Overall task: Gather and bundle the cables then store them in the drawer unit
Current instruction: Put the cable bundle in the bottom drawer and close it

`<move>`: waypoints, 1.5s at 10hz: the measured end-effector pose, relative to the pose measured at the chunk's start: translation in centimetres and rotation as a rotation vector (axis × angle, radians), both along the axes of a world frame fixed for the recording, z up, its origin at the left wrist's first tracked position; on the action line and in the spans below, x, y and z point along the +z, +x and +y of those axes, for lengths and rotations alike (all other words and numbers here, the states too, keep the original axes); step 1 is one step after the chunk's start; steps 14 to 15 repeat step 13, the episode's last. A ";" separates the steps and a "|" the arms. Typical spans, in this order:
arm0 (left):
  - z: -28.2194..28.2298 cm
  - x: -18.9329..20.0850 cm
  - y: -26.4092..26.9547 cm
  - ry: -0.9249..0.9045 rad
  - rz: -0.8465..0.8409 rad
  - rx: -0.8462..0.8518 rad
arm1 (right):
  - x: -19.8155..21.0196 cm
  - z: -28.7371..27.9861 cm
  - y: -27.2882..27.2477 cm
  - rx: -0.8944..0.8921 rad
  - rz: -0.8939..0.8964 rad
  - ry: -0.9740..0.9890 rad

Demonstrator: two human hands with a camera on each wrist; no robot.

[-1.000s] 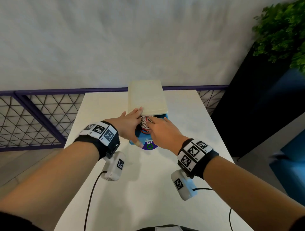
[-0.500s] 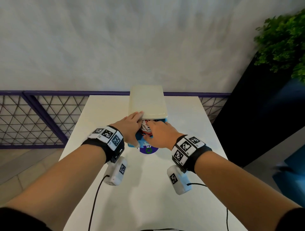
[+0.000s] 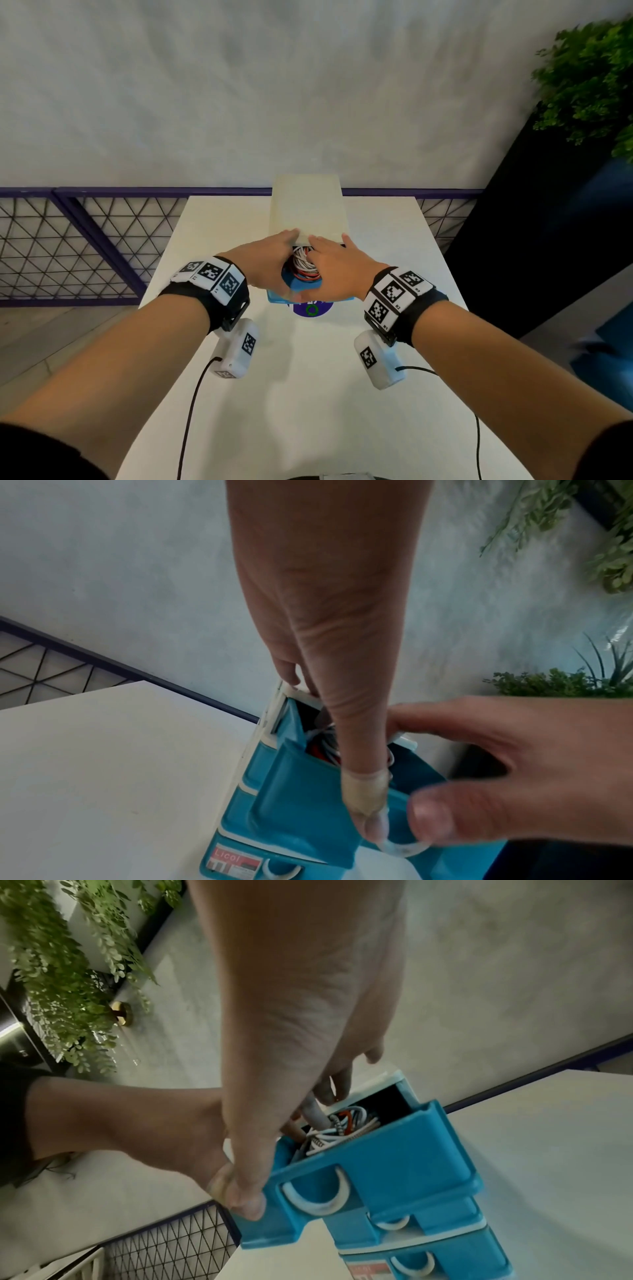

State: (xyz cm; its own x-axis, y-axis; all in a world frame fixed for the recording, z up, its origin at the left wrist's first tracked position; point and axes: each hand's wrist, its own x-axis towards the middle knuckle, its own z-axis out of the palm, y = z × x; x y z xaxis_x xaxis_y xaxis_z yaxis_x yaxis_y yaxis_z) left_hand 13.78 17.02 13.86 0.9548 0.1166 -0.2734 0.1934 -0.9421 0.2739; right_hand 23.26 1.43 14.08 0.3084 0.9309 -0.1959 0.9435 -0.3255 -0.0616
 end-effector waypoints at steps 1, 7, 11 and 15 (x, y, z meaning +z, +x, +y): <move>0.0 -0.1 0.2 -0.027 -0.099 0.037 | -0.3 0.5 0.6 0.003 -0.008 0.091; 0.1 -1.2 2.1 0.173 -0.442 0.130 | -1.2 4.0 1.9 -0.067 -0.048 0.379; -0.4 -1.9 2.4 0.187 -0.492 0.180 | -1.2 4.1 1.8 -0.054 -0.116 0.357; 0.2 0.2 0.6 -0.077 -0.200 0.113 | 0.8 1.8 1.9 -0.114 -0.020 0.174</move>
